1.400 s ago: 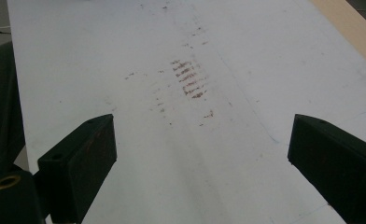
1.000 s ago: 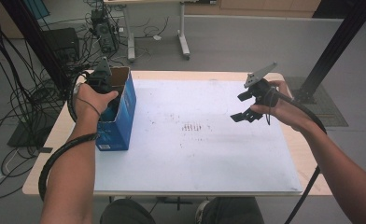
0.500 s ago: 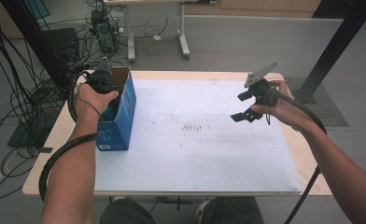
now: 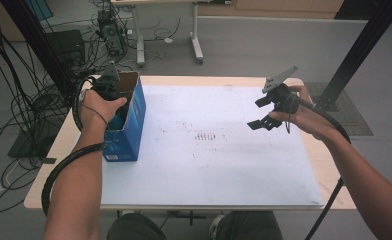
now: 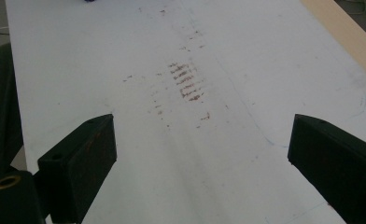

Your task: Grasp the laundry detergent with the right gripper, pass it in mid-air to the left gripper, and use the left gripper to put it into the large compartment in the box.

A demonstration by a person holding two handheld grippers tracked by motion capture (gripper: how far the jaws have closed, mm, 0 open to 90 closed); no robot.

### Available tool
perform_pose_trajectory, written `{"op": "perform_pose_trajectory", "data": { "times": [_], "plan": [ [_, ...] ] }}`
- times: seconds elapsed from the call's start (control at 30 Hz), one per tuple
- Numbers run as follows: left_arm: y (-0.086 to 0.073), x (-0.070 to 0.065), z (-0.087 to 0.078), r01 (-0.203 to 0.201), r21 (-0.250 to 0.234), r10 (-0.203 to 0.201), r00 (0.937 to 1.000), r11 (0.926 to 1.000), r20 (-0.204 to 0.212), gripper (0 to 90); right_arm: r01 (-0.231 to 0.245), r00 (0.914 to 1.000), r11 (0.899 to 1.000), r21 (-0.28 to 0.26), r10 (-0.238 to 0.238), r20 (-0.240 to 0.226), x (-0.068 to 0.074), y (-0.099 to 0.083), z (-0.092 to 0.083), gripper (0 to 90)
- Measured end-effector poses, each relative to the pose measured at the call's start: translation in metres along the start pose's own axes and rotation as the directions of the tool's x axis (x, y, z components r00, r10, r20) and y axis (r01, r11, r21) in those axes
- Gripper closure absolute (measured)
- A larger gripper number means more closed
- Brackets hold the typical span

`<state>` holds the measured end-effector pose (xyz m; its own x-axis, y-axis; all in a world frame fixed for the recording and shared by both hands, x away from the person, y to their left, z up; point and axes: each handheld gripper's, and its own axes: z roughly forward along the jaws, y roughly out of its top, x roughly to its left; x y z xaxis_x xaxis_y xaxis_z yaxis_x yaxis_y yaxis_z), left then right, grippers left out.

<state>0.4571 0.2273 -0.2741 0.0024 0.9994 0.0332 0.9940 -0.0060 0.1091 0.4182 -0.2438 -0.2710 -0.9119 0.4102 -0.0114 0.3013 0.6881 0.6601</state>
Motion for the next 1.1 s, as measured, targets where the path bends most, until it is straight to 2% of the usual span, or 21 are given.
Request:
{"op": "perform_pose_trajectory", "data": {
  "times": [1.1],
  "plan": [
    [0.0,0.0001,0.0001,-0.004,-0.001,0.004,1.0,1.0,0.0,36.9,0.005,1.0,1.0,0.008,-0.005,-0.002,0.0009,0.0021,0.0015,8.0]
  ]
}}
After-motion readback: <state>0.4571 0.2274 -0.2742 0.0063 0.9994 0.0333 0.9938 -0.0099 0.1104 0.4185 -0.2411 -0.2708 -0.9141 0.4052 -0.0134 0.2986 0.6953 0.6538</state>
